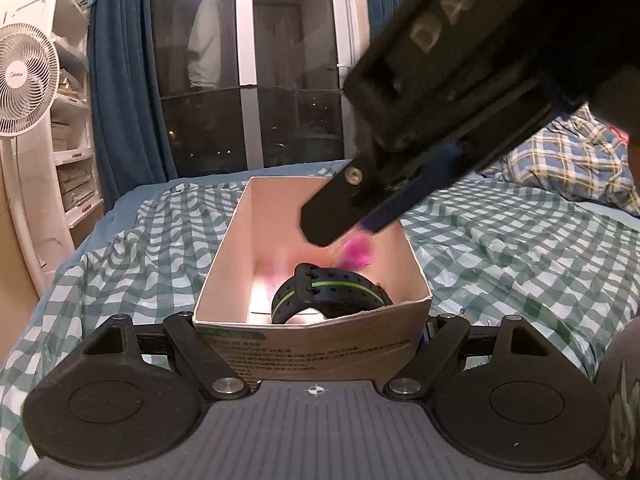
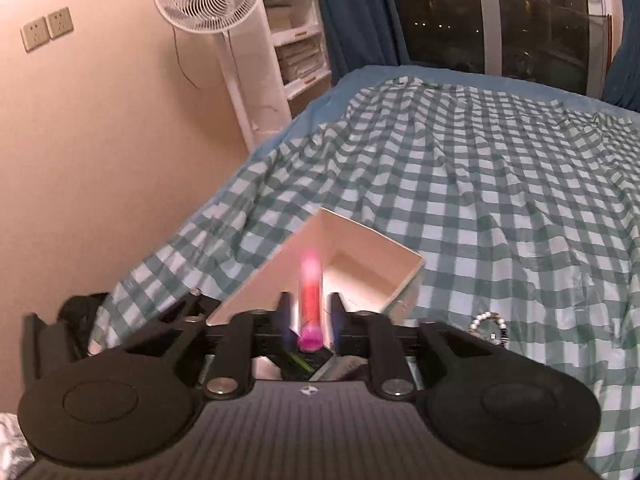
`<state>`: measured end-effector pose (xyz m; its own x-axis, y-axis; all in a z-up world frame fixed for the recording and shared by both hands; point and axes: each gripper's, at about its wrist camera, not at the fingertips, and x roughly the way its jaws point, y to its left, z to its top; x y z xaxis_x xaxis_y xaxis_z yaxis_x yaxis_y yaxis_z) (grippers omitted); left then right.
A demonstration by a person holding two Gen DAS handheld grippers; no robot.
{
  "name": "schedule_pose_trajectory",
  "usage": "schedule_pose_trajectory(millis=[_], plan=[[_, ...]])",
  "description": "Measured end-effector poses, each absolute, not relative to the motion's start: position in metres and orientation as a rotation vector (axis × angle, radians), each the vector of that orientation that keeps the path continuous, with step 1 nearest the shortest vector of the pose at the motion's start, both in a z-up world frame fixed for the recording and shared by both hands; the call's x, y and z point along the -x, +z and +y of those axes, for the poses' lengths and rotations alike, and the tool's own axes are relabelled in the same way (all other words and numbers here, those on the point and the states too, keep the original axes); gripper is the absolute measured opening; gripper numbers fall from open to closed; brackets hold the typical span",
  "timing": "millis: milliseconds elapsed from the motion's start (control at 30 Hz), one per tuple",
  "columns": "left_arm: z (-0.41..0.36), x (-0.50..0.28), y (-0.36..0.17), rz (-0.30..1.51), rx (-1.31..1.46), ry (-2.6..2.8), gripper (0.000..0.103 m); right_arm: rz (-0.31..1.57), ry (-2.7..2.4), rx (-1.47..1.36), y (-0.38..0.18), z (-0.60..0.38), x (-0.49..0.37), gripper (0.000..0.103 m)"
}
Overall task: Organize jewelry
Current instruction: 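Carry the pink lipstick charm with the right tool and drop it into the box, then grasp the beaded charm bracelet with the right tool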
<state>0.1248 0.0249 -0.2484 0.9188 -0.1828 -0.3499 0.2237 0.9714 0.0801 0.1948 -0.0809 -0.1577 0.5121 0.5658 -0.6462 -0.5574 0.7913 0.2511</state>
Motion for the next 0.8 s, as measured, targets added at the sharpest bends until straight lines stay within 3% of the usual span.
schedule_pose_trajectory(millis=[233,533,800], plan=[[0.027,-0.129,-0.255,0.371,-0.134,-0.186,0.056,0.705,0.522,-0.059,-0.161,-0.144,-0.199,0.103],[0.034,-0.137,-0.256,0.412,-0.082,-0.146,0.056,0.935,0.277,-0.026,-0.286,-0.201,-0.212,0.103],[0.032,-0.145,-0.266,0.455,-0.092,-0.156,0.056,0.982,0.268,-0.011,-0.327,-0.184,-0.222,0.103]])
